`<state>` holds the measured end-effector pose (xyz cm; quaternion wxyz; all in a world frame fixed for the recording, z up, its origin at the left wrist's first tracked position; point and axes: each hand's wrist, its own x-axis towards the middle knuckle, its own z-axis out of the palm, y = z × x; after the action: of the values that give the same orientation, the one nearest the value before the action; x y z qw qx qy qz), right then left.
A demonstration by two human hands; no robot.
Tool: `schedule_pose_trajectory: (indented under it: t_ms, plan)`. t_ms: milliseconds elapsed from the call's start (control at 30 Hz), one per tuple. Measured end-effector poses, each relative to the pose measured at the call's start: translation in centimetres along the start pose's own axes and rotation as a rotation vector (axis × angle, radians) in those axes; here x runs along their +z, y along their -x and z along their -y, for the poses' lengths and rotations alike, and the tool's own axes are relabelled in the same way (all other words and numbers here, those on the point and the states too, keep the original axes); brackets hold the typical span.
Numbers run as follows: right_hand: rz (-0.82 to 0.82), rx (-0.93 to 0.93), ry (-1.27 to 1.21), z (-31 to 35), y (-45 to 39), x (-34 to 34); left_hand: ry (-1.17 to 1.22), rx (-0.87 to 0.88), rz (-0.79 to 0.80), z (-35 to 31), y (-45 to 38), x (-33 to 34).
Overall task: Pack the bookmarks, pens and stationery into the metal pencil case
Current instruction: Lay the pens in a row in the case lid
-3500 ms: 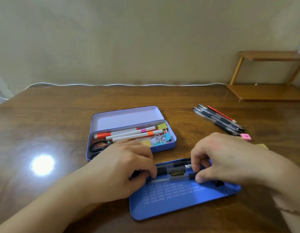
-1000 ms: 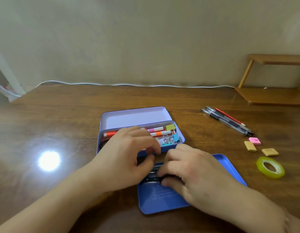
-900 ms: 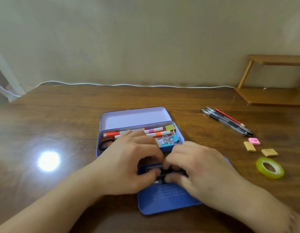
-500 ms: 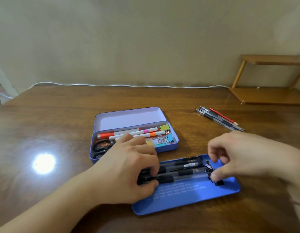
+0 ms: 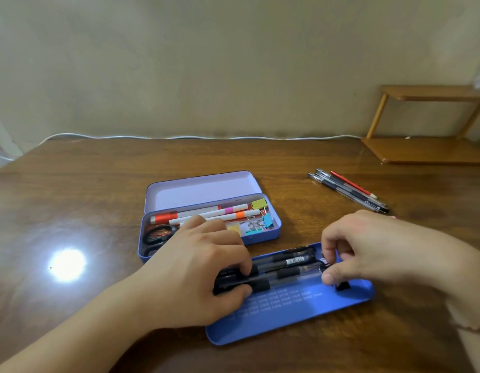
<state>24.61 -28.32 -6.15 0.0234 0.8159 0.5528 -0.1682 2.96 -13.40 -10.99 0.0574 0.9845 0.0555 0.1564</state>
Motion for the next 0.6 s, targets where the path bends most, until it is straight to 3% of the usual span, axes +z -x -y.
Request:
schedule_pose_trajectory:
  t_ms: [367, 600]
  plan:
    - [-0.087, -0.068, 0.067, 0.44, -0.37, 0.17, -0.007, -0.012, 0.009, 0.06, -0.07, 0.1]
    - [-0.029, -0.051, -0.022, 0.45, -0.05, -0.31, -0.019, -0.028, 0.0, -0.16, -0.11, 0.13]
